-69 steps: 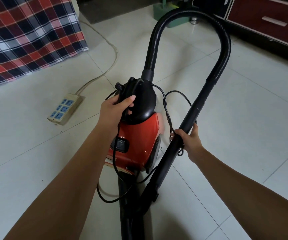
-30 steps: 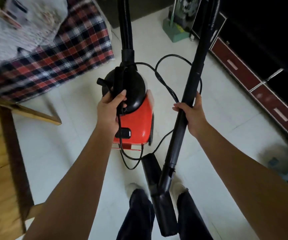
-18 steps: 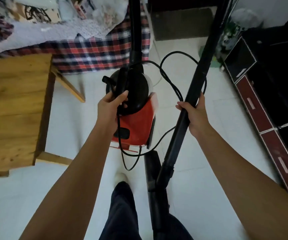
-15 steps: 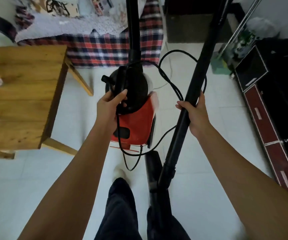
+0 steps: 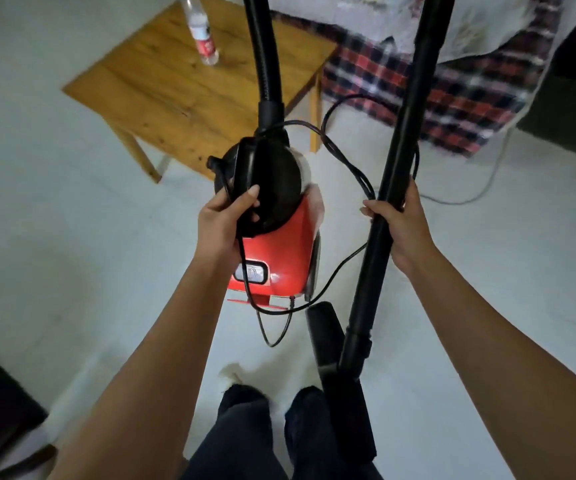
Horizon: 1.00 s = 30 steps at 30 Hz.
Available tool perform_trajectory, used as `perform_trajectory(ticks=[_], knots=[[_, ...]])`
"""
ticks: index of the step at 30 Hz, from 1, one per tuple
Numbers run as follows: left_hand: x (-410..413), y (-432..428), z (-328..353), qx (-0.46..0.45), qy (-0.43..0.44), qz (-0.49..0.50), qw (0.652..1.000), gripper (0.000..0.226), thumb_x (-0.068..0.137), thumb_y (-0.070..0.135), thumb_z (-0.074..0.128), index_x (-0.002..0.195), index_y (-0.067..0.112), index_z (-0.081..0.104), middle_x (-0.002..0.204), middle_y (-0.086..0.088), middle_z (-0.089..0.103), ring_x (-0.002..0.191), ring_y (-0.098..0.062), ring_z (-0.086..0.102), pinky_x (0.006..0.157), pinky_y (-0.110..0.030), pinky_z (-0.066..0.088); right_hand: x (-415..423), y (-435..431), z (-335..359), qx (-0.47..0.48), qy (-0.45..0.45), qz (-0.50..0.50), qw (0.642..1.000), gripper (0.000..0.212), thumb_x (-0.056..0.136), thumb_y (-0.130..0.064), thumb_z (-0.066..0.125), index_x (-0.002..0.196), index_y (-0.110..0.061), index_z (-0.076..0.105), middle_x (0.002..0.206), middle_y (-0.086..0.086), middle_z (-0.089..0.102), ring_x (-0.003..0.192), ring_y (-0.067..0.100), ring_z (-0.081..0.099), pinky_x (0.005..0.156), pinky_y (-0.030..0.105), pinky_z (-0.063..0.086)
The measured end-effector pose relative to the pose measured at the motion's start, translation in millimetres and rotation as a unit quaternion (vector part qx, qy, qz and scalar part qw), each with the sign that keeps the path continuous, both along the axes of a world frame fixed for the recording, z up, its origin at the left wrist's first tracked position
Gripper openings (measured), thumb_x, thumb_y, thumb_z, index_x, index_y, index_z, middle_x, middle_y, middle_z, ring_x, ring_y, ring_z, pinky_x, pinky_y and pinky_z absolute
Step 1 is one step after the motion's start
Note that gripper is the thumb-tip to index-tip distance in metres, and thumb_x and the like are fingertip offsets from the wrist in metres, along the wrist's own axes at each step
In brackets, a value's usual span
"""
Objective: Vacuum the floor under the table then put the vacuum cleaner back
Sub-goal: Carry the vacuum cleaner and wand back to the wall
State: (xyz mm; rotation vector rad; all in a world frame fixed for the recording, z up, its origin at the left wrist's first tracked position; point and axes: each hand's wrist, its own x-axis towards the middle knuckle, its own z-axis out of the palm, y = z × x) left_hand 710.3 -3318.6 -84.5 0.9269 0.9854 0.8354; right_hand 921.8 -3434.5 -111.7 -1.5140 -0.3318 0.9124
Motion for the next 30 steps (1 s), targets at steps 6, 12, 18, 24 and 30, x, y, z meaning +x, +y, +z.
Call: perform_trajectory(ticks=[6,12,18,24,30], knots=[[-120,23,1,0.004,0.040,0.111,0.993,0.012,0.085,0.006,0.065,0.075,0.013,0.064,0.061,0.002,0.057,0.049,-0.012,0.049,0.050,-0.021,0.039,-95,75,-7,0.012,0.012,0.121,0.992,0.067,0.082,-0.005,0.066,0.139,-0.028,0.039,0.109,0.001,0.056,0.091,0.018,0.064,0.080,0.025,0.050],[-233,42,0,-0.003,0.069,0.195,0.978,0.011,0.084,0.009,0.066,0.076,0.015,0.064,0.060,0.005,0.059,0.050,-0.011,0.049,0.052,-0.022,0.038,-203,134,-4,0.008,0.009,0.211,0.977,0.064,0.082,-0.009,0.067,0.137,-0.031,0.041,0.112,0.003,0.058,0.098,0.019,0.063,0.087,0.033,0.050],[-325,54,7,0.003,0.071,0.270,0.960,0.010,0.084,0.007,0.067,0.076,0.014,0.066,0.060,0.003,0.059,0.050,-0.011,0.048,0.052,-0.021,0.038,-295,184,3,0.008,0.008,0.265,0.964,0.061,0.084,-0.010,0.066,0.137,-0.028,0.041,0.115,0.005,0.058,0.090,0.016,0.066,0.090,0.035,0.051],[-392,64,6,-0.009,0.082,0.350,0.933,0.008,0.084,0.006,0.067,0.091,0.010,0.067,0.056,0.007,0.066,0.047,-0.007,0.055,0.053,-0.017,0.046,-363,226,10,0.011,-0.016,0.350,0.937,0.061,0.086,-0.010,0.064,0.137,-0.033,0.040,0.104,-0.005,0.061,0.085,0.011,0.066,0.091,0.034,0.049],[-435,79,9,-0.023,0.058,0.398,0.915,0.010,0.084,0.006,0.067,0.089,0.015,0.067,0.059,0.005,0.068,0.051,-0.008,0.059,0.059,-0.022,0.048,-412,273,20,0.009,-0.075,0.425,0.902,0.066,0.084,-0.009,0.065,0.140,-0.033,0.037,0.114,0.002,0.060,0.105,0.022,0.063,0.103,0.040,0.043]])
